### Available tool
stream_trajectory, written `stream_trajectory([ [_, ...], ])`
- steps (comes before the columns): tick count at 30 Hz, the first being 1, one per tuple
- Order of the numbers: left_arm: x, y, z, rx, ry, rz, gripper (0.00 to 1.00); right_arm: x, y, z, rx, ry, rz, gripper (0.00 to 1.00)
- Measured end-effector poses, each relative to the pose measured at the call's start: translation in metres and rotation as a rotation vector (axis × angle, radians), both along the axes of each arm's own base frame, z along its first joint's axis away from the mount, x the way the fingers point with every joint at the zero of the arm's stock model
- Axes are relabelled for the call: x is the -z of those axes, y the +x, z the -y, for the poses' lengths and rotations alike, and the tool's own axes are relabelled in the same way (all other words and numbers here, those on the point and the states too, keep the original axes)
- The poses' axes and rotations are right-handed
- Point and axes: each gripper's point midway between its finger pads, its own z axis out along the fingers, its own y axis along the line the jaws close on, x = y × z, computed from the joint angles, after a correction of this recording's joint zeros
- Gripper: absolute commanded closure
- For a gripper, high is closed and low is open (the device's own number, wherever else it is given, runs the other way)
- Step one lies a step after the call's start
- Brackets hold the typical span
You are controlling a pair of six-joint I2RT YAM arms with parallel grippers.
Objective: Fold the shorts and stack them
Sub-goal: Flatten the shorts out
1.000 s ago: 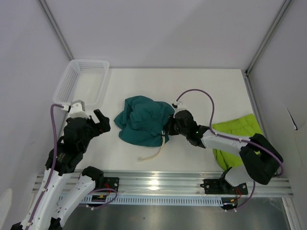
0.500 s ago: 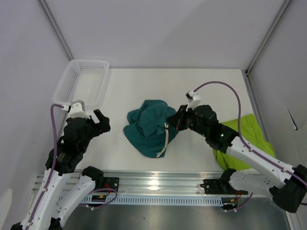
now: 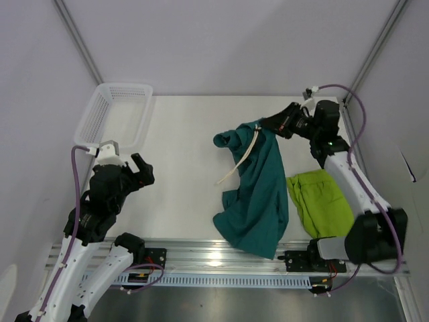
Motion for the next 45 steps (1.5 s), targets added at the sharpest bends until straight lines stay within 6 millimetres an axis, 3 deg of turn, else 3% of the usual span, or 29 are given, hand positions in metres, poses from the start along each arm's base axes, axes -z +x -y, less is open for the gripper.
stream_trajectory([
  [2, 0.0, 0.0, 0.0, 0.0, 0.0, 0.0, 0.01, 0.072, 0.029, 0.009, 0.013, -0.033, -0.2, 0.49],
  [3, 0.0, 0.0, 0.0, 0.0, 0.0, 0.0, 0.01, 0.109, 0.034, 0.012, 0.024, -0.066, -0.302, 0.18],
  [5, 0.001, 0.0, 0.0, 0.0, 0.001, -0.003, 0.01, 0.168, 0.026, 0.02, 0.045, -0.145, -0.46, 0.07],
  [7, 0.001, 0.001, 0.0, 0.0, 0.003, -0.007, 0.01, 0.191, 0.012, 0.026, 0.056, -0.222, -0.525, 0.05],
  [9, 0.003, 0.002, 0.0, -0.002, 0.004, -0.013, 0.01, 0.19, 0.006, 0.032, 0.08, -0.305, -0.488, 0.05],
  [12, 0.004, 0.003, 0.0, -0.001, 0.003, -0.019, 0.01, 0.167, 0.002, 0.035, 0.108, -0.425, -0.374, 0.05],
  [15, 0.004, 0.003, 0.001, 0.004, 0.0, -0.02, 0.01, 0.131, 0.003, 0.027, 0.12, -0.546, -0.195, 0.05],
  [19, 0.004, 0.003, 0.002, 0.007, -0.001, -0.021, 0.01, 0.118, -0.003, 0.01, 0.092, -0.694, -0.069, 0.06],
  [22, 0.004, 0.003, 0.002, 0.009, -0.002, -0.02, 0.01, 0.134, -0.009, -0.008, 0.047, -0.845, -0.019, 0.06],
  [27, 0.004, 0.004, 0.003, 0.012, 0.003, -0.021, 0.01, 0.176, -0.018, -0.034, -0.026, -1.093, 0.021, 0.07],
  [31, 0.004, 0.005, 0.002, 0.012, 0.004, -0.019, 0.01, 0.203, -0.002, -0.028, 0.024, -1.268, 0.0, 0.07],
  [38, 0.004, 0.005, 0.002, 0.01, 0.003, -0.016, 0.01, 0.22, 0.035, -0.01, 0.2, -1.467, -0.023, 0.08],
  [45, 0.003, 0.005, 0.002, 0.011, 0.004, -0.016, 0.01, 0.248, 0.051, -0.01, 0.237, -1.63, -0.023, 0.08],
])
